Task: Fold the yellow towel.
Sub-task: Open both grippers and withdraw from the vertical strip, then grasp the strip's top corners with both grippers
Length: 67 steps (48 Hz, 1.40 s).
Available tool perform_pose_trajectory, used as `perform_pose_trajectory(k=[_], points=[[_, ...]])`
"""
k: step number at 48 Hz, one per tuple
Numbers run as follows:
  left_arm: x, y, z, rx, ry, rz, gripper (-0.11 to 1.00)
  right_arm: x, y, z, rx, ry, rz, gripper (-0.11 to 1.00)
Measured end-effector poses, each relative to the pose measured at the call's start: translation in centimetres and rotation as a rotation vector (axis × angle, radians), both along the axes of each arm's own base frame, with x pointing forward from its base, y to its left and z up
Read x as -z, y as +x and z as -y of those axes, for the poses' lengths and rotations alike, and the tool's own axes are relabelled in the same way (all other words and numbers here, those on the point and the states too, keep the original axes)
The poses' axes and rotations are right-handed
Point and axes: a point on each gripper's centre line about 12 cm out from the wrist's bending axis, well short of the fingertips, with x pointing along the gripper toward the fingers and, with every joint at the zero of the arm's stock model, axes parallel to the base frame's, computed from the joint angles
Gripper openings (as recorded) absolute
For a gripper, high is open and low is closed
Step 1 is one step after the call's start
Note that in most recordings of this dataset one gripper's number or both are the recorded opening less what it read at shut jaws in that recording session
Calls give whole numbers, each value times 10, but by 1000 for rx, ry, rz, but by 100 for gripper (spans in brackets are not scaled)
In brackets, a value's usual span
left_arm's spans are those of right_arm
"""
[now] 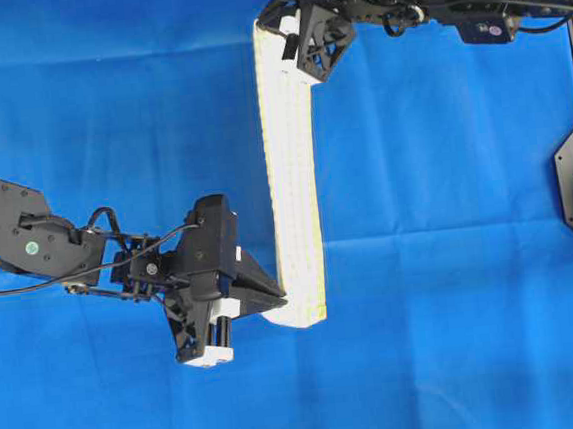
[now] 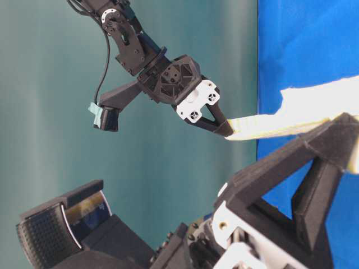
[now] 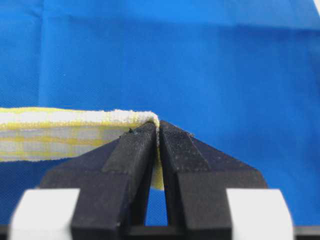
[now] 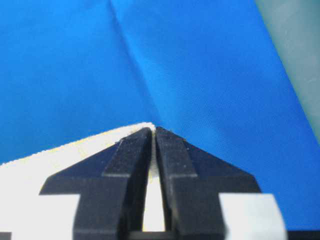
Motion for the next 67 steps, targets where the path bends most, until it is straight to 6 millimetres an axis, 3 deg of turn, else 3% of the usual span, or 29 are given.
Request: perform_pose_trajectory(k=[9, 11, 18, 26, 33, 42, 55, 67], points=[[-1, 1, -1, -4, -1, 0, 67, -1, 2, -4, -17, -11, -2, 67], [-2, 0, -2, -4, 0, -2, 74, -1, 3, -5, -23, -14, -3, 72], [-19, -3, -12, -23, 1, 6, 64, -4, 2, -9, -29, -16, 1, 68], [-43, -9, -37, -75, 2, 38, 62, -22, -19, -17, -25, -29, 30, 68], [-51, -19, -65, -143, 3, 55, 64, -33, -44, -36, -34, -43, 74, 68], [-53, -35, -96, -208, 31, 57, 74, -41, -73, -76, -94, -63, 148, 68], [-47, -62, -109, -223, 74, 59, 76, -48, -106, -123, -177, -41, 223, 68], [-51, -70, -113, -239, 73, 108, 76, -50, -110, -125, -176, -35, 238, 68]])
